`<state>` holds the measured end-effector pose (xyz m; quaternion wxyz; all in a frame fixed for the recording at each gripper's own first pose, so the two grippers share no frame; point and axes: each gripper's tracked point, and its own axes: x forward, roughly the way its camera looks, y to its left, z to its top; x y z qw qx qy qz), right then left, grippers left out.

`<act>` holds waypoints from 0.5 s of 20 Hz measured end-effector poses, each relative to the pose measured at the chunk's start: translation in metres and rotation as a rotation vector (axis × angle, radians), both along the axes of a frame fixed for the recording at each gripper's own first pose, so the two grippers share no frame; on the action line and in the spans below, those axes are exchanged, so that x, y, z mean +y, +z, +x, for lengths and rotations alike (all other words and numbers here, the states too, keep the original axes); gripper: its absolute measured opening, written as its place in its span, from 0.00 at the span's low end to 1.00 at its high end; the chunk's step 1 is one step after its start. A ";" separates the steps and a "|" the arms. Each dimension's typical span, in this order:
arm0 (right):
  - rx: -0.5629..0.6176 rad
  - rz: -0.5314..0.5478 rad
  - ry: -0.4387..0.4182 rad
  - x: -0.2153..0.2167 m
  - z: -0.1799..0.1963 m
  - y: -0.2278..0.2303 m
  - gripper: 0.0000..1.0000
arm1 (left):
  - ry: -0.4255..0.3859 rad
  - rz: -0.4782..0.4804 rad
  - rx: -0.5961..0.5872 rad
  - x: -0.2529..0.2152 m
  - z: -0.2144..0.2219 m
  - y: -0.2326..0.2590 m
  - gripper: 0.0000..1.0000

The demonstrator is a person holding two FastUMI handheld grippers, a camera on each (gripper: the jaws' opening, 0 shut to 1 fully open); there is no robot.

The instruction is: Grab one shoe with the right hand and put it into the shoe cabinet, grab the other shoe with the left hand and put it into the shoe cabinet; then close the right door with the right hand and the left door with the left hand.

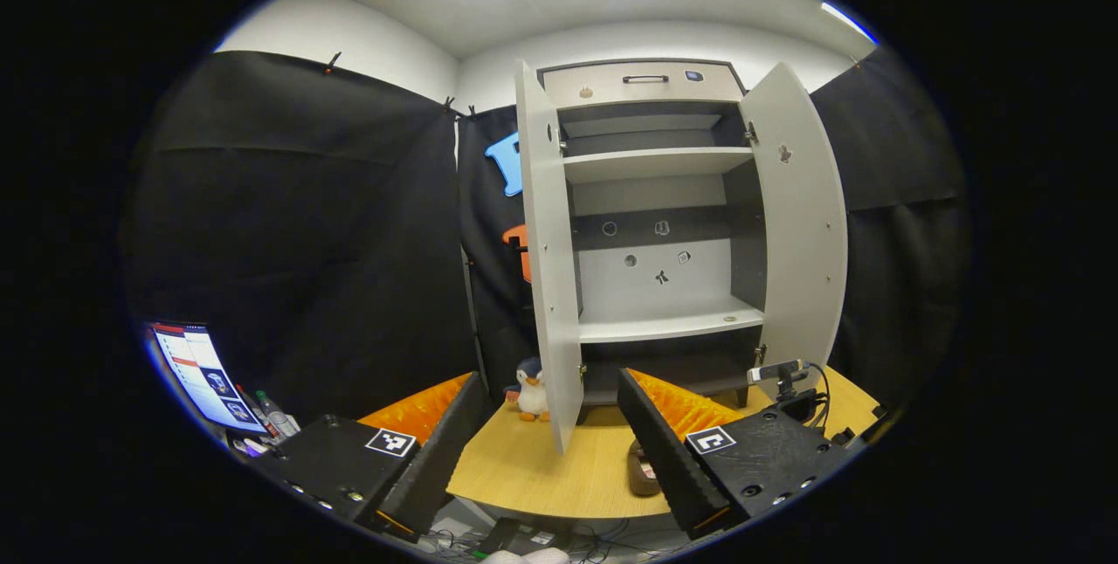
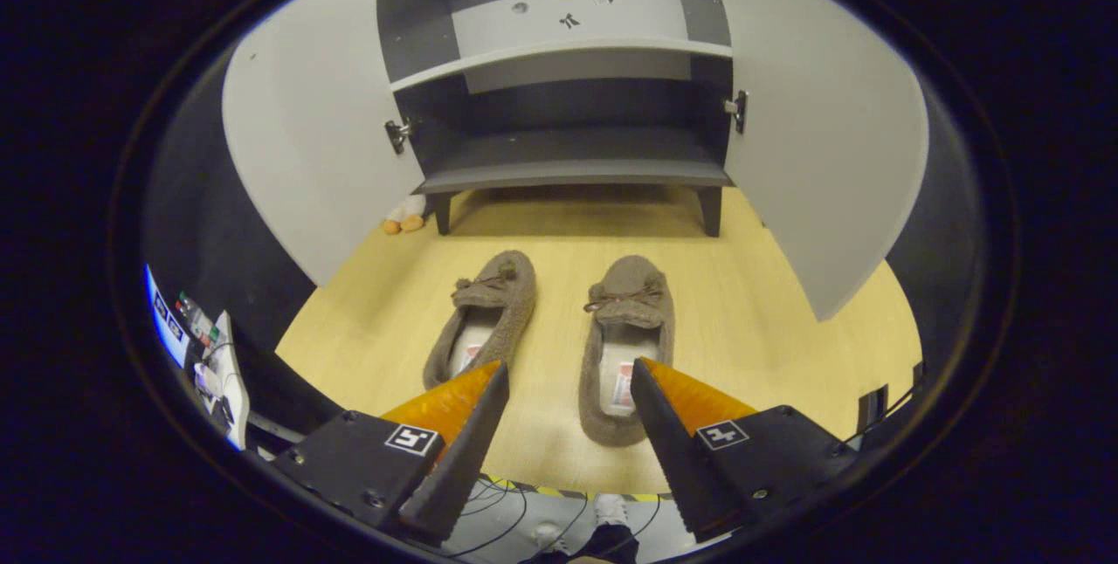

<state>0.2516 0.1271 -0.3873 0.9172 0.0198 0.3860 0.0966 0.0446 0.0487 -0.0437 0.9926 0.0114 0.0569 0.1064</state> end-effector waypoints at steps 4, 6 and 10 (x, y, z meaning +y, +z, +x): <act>0.041 -0.005 -0.016 0.000 0.028 -0.031 0.92 | 0.041 0.027 0.035 0.005 0.015 -0.006 0.96; 0.054 0.005 -0.018 0.004 0.042 -0.041 0.92 | 0.065 0.037 0.046 0.008 0.022 -0.007 0.96; 0.067 0.034 -0.060 0.007 0.073 -0.060 0.92 | 0.098 0.042 0.072 0.011 0.043 -0.014 0.96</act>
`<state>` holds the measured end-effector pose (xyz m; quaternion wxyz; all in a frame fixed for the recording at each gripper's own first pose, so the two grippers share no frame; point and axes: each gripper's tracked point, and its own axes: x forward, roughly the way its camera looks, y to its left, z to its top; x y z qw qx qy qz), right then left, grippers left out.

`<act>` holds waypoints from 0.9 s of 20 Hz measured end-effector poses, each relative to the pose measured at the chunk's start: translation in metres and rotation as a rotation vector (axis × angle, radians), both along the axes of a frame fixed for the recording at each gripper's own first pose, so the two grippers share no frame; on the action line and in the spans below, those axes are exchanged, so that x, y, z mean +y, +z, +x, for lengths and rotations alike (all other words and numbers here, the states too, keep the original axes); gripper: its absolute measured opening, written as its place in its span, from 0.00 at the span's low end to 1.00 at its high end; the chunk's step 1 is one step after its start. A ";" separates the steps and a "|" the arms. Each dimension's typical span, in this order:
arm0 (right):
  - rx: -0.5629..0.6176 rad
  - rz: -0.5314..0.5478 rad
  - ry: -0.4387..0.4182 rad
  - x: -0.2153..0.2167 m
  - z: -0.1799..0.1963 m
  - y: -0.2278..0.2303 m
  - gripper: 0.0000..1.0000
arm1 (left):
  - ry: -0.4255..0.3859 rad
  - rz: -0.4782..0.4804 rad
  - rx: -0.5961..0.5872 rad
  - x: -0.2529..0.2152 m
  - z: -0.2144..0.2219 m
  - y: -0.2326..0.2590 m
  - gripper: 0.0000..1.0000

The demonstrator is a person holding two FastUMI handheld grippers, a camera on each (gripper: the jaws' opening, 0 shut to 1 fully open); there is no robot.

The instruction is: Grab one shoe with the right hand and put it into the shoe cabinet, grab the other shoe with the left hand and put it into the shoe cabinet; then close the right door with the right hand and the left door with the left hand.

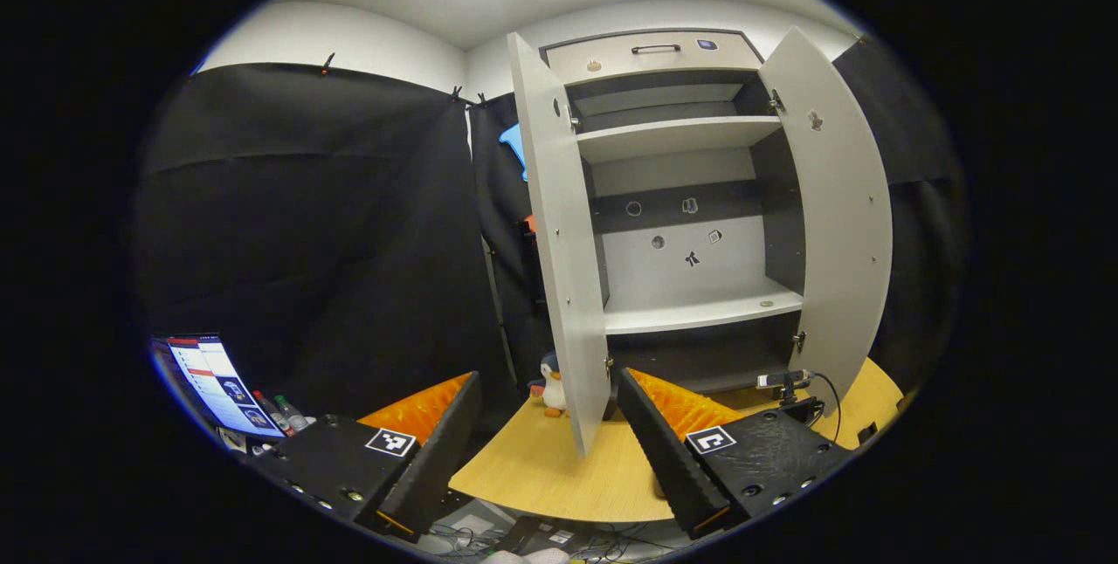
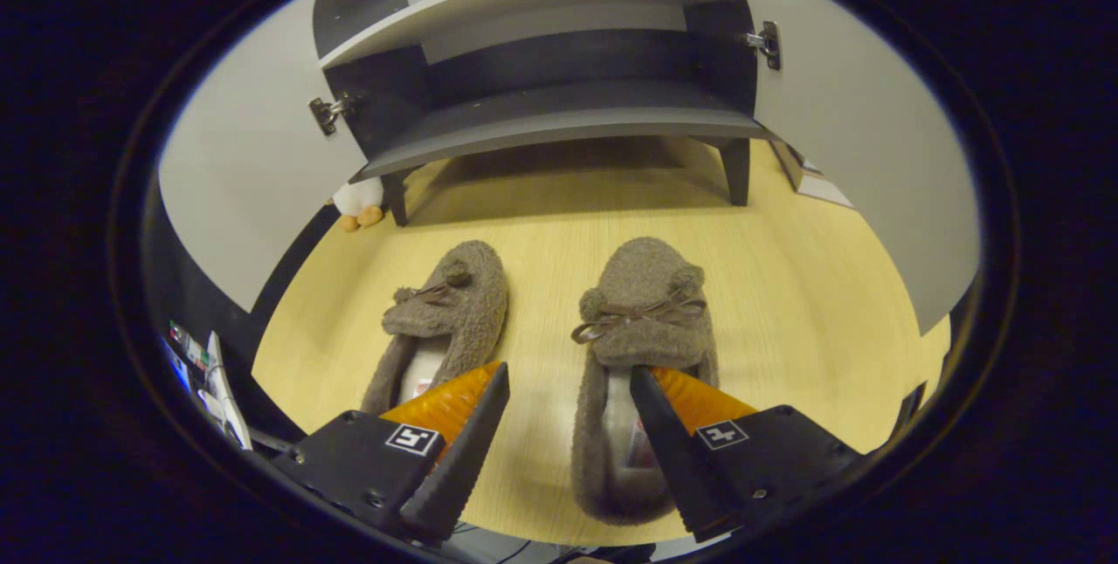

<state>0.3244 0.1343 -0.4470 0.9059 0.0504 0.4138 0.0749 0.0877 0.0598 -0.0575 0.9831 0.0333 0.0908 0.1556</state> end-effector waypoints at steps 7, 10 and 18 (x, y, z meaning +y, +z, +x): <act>0.022 0.031 -0.016 0.000 0.034 -0.023 0.88 | 0.026 -0.013 0.038 0.001 0.028 -0.011 0.96; 0.013 0.009 -0.022 -0.011 0.040 -0.024 0.51 | 0.017 -0.022 0.044 -0.002 0.034 -0.015 0.96; 0.015 0.044 0.015 -0.005 0.033 -0.006 0.10 | 0.012 -0.017 0.027 -0.005 0.028 -0.016 0.96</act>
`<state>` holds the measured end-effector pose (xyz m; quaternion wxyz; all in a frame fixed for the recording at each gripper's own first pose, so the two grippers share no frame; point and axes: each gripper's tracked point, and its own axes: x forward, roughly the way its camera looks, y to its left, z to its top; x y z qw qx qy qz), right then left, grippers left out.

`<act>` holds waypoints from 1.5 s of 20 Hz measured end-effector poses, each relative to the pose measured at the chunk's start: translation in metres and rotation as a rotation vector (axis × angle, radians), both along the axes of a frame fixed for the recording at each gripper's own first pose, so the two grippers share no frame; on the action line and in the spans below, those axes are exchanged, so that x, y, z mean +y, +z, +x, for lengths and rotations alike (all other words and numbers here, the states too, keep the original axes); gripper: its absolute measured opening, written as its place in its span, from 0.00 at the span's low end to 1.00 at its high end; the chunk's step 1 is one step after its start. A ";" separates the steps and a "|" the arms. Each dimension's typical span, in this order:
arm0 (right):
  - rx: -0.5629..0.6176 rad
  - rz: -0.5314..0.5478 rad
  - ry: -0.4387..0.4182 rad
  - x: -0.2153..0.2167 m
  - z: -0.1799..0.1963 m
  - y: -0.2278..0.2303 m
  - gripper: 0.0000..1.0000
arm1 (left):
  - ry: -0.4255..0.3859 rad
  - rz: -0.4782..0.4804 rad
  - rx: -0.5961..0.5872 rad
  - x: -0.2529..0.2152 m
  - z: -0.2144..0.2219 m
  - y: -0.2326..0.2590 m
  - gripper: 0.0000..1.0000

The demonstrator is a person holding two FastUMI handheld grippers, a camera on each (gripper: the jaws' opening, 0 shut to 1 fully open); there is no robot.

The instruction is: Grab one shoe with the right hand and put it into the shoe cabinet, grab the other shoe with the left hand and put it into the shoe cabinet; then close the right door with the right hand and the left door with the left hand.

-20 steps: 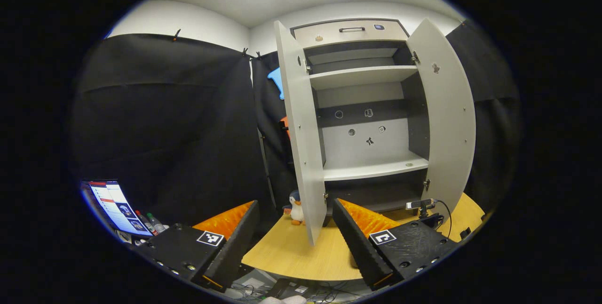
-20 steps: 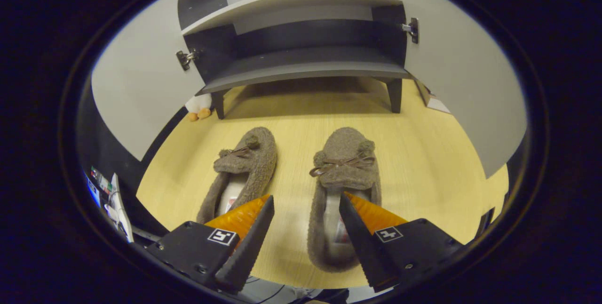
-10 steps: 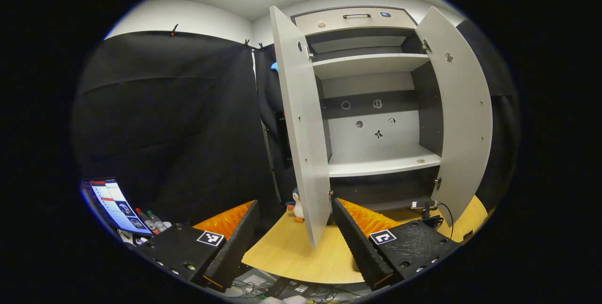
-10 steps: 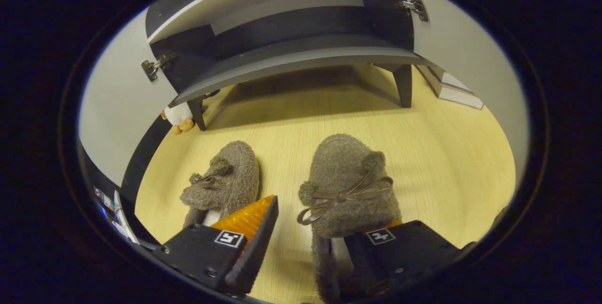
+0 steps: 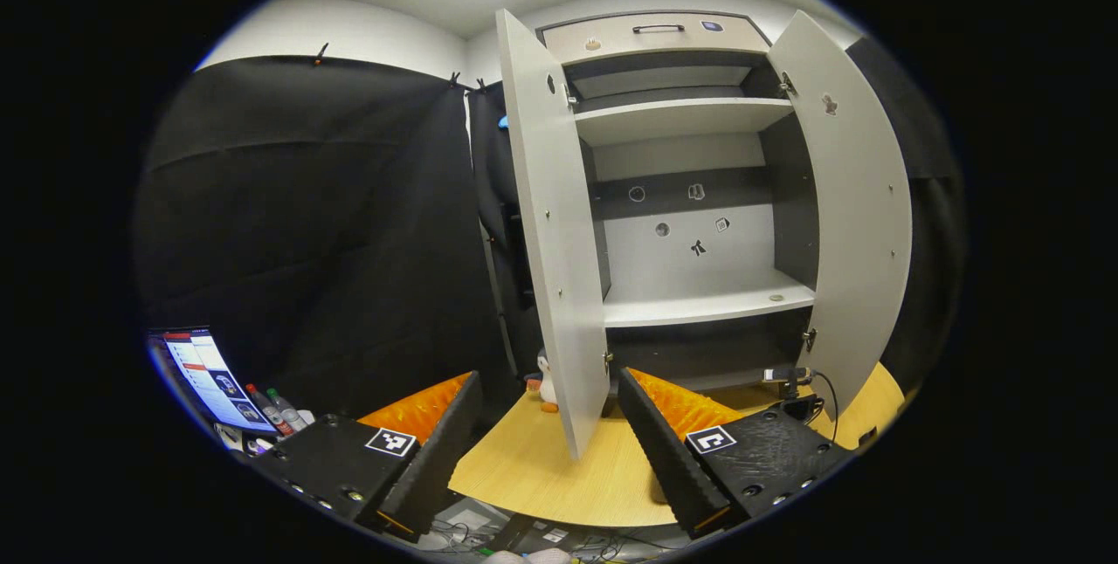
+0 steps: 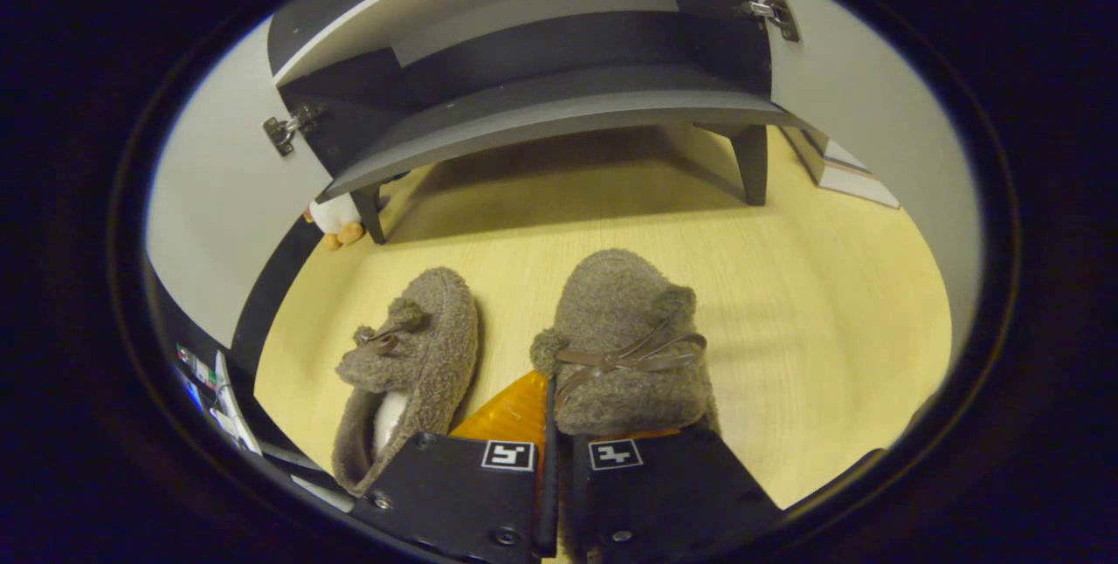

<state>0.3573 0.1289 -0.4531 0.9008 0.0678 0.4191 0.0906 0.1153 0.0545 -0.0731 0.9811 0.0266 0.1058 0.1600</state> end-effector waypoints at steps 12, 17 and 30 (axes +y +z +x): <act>-0.320 -0.006 0.067 0.014 0.005 0.193 0.10 | -0.085 -0.061 -0.053 -0.014 -0.014 0.005 0.96; -0.454 -0.014 0.078 0.028 0.042 0.280 0.08 | -0.091 -0.066 -0.066 -0.015 -0.012 0.006 1.00; -0.575 -0.093 -0.016 0.029 0.228 0.382 0.10 | 0.014 -0.067 -0.061 -0.011 -0.015 0.004 0.96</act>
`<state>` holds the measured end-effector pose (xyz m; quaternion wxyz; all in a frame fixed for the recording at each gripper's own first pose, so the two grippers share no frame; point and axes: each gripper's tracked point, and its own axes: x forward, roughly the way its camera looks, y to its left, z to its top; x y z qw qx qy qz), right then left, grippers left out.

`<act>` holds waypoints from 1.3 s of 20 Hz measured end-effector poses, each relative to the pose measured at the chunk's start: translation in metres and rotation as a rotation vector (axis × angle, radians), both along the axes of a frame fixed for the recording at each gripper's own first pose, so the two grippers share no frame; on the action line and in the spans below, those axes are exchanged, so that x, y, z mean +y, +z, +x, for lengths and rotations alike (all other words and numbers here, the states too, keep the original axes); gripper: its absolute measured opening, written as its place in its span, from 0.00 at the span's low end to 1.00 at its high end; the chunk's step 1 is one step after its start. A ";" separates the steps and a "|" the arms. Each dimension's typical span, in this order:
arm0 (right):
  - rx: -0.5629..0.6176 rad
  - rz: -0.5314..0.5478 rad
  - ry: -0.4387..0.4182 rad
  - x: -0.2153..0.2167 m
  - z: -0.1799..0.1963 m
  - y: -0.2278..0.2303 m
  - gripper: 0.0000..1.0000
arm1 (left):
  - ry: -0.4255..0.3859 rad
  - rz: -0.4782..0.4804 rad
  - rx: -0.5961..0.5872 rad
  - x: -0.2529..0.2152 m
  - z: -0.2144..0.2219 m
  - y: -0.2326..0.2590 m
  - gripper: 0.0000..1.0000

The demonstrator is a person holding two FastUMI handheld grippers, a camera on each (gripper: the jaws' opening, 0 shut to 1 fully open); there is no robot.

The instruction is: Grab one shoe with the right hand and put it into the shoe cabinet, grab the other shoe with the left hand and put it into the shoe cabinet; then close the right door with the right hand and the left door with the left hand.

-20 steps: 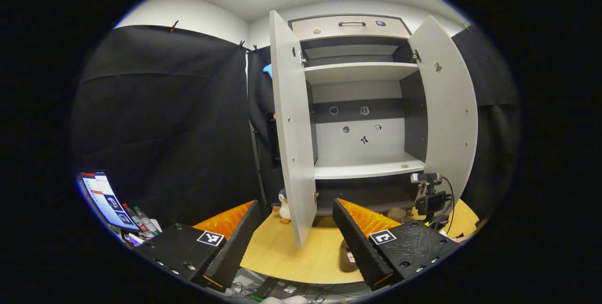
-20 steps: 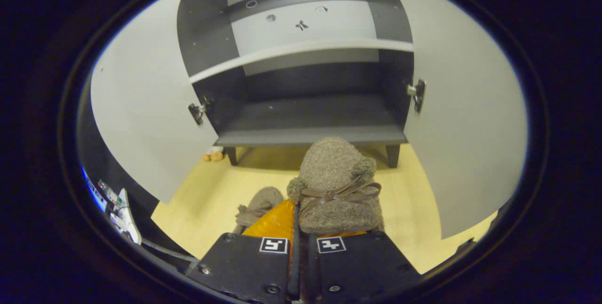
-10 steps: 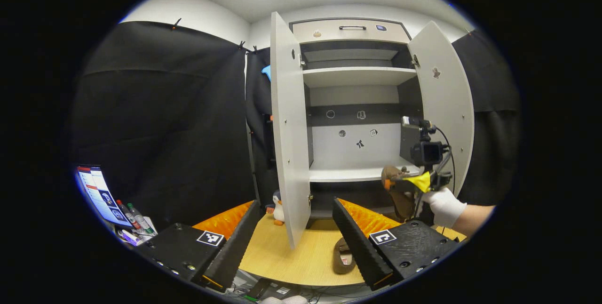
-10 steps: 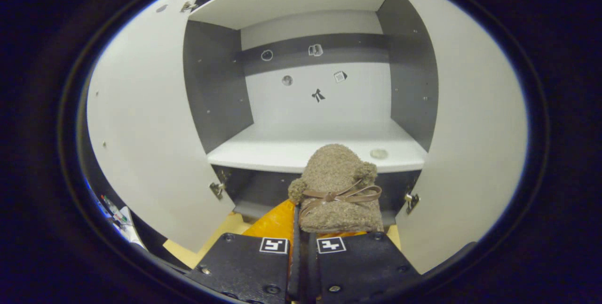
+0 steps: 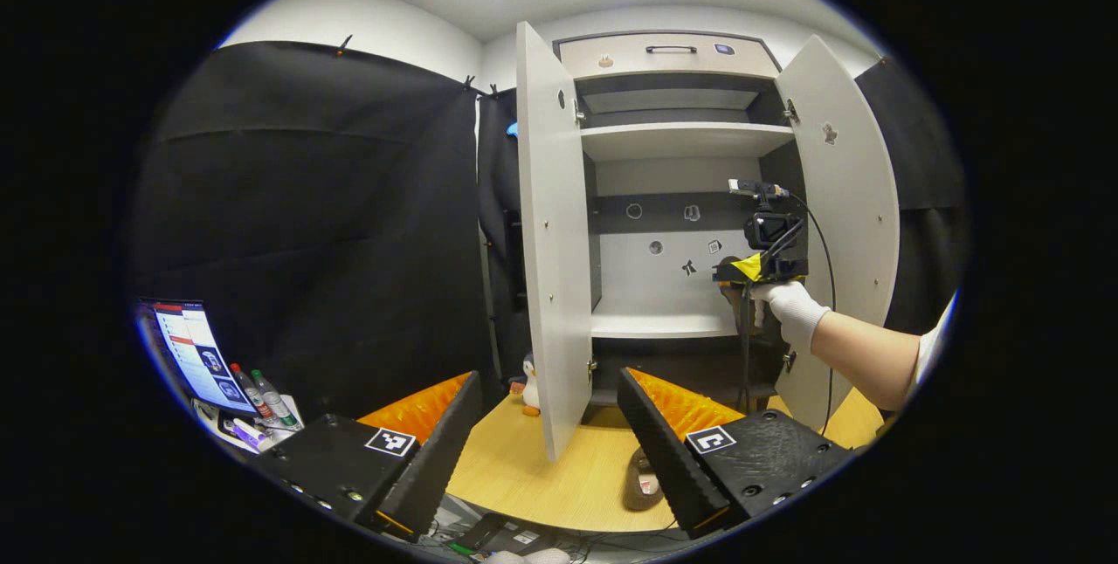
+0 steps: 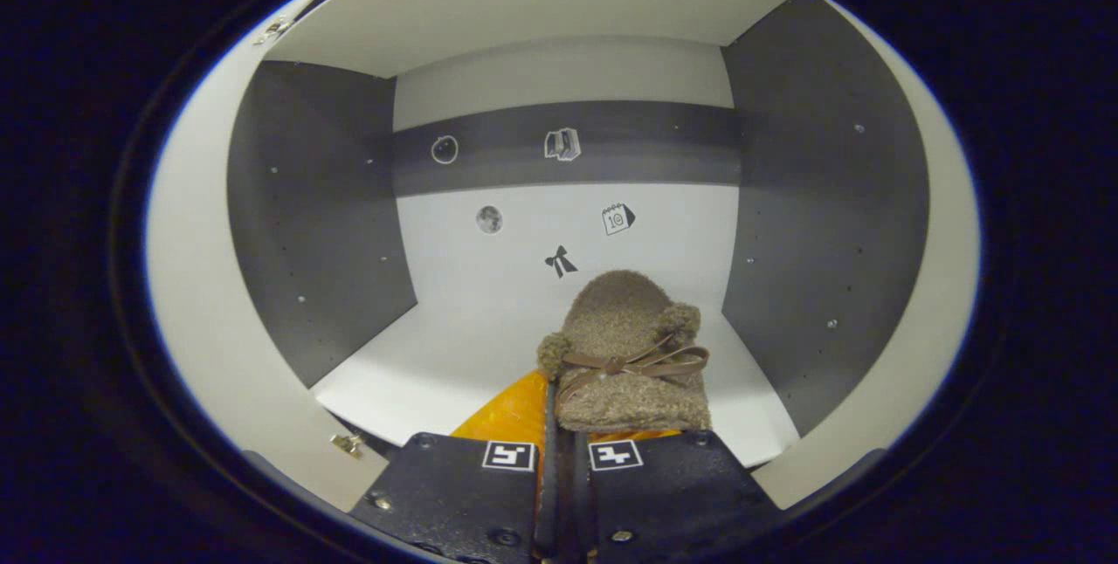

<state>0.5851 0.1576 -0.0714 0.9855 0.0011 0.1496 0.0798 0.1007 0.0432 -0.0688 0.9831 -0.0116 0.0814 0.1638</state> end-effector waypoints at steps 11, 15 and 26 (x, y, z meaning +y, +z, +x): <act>0.268 -0.020 -0.035 0.010 0.071 -0.059 0.10 | 0.083 0.013 0.011 0.004 -0.008 0.003 0.97; 0.338 -0.034 -0.067 0.009 0.070 -0.063 0.11 | 0.087 0.005 -0.004 0.003 -0.007 0.006 0.96; 0.009 -0.026 0.006 0.001 -0.009 0.010 0.96 | 0.072 0.000 -0.005 -0.002 -0.003 0.007 0.96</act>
